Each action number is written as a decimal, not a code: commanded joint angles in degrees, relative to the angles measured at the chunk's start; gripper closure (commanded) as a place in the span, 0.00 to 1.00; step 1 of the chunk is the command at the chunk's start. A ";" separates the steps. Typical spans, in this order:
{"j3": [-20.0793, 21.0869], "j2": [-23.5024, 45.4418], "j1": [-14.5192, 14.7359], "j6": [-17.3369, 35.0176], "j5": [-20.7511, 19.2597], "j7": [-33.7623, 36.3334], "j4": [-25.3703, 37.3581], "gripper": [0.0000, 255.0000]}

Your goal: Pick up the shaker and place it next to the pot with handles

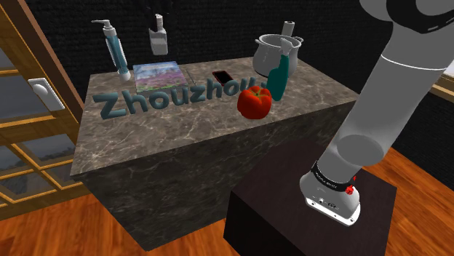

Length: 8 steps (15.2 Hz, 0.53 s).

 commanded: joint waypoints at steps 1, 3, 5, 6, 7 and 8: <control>-0.71 -1.75 -1.06 -0.02 1.07 -1.59 -1.42 1.00; -2.31 -5.59 -3.08 1.05 3.25 -4.87 -5.71 1.00; -4.15 -9.03 -4.67 1.82 5.07 -8.15 -9.46 1.00; -5.13 -10.61 -5.33 2.12 5.83 -9.77 -11.16 1.00; -6.13 -12.10 -5.95 2.37 6.51 -11.38 -12.76 1.00; -7.13 -13.51 -6.52 2.57 7.11 -12.97 -14.26 1.00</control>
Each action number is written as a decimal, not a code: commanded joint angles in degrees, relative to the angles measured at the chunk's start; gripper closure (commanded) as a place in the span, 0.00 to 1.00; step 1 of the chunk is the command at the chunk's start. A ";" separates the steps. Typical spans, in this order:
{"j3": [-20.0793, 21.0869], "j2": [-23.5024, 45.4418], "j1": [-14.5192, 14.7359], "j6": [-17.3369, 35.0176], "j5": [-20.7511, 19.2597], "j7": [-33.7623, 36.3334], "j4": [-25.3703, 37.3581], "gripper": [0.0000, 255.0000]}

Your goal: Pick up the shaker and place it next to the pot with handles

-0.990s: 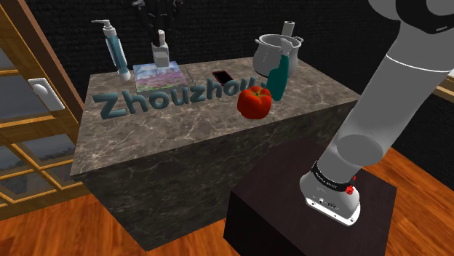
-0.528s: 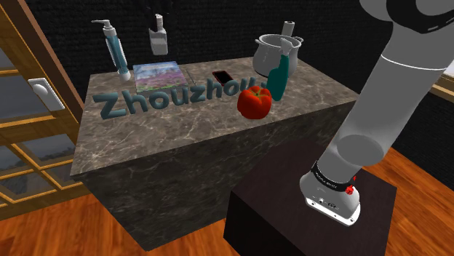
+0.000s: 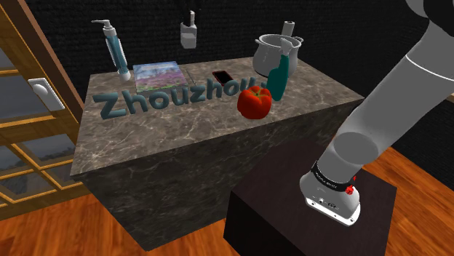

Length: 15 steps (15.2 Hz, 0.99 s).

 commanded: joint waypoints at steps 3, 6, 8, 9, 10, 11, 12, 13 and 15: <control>-4.15 -5.44 -2.21 0.85 2.12 -6.57 -5.93 1.00; -7.26 -8.50 -3.55 1.02 2.86 -11.12 -9.15 1.00; -9.34 -10.20 -4.40 1.04 3.09 -14.09 -10.93 1.00; -10.39 -10.95 -4.80 1.03 3.13 -15.55 -11.71 1.00; -11.44 -11.63 -5.22 1.01 3.14 -17.01 -12.41 1.00; -12.48 -12.25 -5.63 0.99 3.11 -18.46 -13.06 1.00; -13.51 -12.80 -6.05 0.95 3.05 -19.91 -13.63 1.00; -14.54 -13.29 -6.48 0.91 2.97 -21.35 -14.13 1.00; -16.61 -14.09 -7.33 0.82 2.72 -24.21 -14.94 1.00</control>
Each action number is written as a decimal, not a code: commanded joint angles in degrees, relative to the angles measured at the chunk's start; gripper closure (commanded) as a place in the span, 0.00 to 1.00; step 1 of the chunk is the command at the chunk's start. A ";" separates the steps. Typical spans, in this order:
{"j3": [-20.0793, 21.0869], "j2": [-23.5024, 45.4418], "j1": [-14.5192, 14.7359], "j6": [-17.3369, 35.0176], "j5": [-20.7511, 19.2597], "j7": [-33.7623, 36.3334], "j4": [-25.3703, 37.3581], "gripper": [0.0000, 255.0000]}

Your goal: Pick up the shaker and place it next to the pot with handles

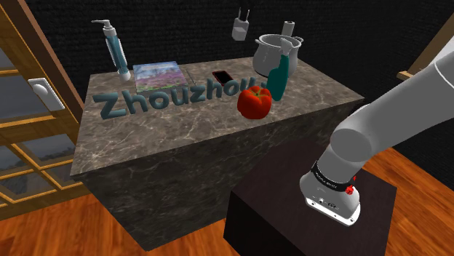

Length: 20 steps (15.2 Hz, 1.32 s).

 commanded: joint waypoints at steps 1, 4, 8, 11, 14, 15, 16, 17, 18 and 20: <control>-2.29 -0.50 -0.95 -0.04 -0.33 -3.26 -0.59 1.00; -5.39 -1.05 -2.23 -0.21 -0.87 -7.52 -1.12 1.00; -9.52 -0.90 -3.94 -0.45 -1.65 -13.19 -0.92 1.00; -12.62 -0.15 -5.22 -0.64 -2.17 -17.47 -0.09 1.00; -15.73 1.17 -6.49 -0.87 -2.54 -21.78 1.34 1.00; -16.77 1.74 -6.91 -0.95 -2.62 -23.22 1.95 1.00; -17.83 2.37 -7.30 -1.05 -2.67 -24.67 2.63 1.00; -18.87 3.06 -7.72 -1.15 -2.68 -26.13 3.37 1.00; -19.92 3.82 -8.13 -1.26 -2.66 -27.60 4.19 1.00; -22.01 5.54 -8.98 -1.52 -2.47 -30.58 6.04 1.00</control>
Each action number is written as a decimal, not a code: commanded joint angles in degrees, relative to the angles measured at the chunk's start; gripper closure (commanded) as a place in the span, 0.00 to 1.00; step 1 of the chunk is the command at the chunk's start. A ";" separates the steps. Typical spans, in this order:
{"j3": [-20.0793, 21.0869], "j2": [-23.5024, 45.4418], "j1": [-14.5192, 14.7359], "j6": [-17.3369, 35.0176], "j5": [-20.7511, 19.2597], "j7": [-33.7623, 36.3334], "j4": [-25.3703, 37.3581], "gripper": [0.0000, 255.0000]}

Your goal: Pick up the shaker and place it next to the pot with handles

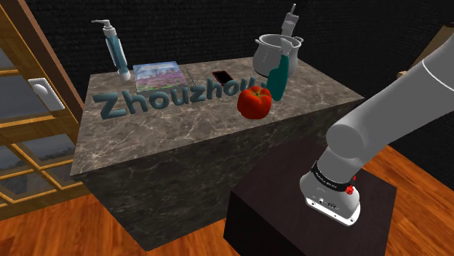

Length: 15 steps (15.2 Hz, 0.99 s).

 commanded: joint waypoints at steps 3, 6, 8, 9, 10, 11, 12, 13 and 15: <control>-4.10 3.69 -1.66 -0.40 0.71 -5.94 3.76 1.00; -7.29 7.48 -3.11 -1.16 1.94 -10.62 7.85 1.00; -9.39 10.43 -4.25 -1.87 3.15 -13.82 11.05 1.00; -10.43 12.04 -4.90 -2.29 3.89 -15.45 12.81 1.00; -11.45 13.75 -5.60 -2.78 4.73 -17.08 14.68 1.00; -12.46 15.56 -6.38 -3.33 5.67 -18.73 16.68 1.00; -13.41 17.48 -7.29 -3.96 6.71 -20.37 18.82 1.00; -14.29 19.51 -8.32 -4.67 7.86 -22.01 21.11 1.00; -15.95 23.92 -10.73 -6.40 10.48 -25.23 26.23 1.00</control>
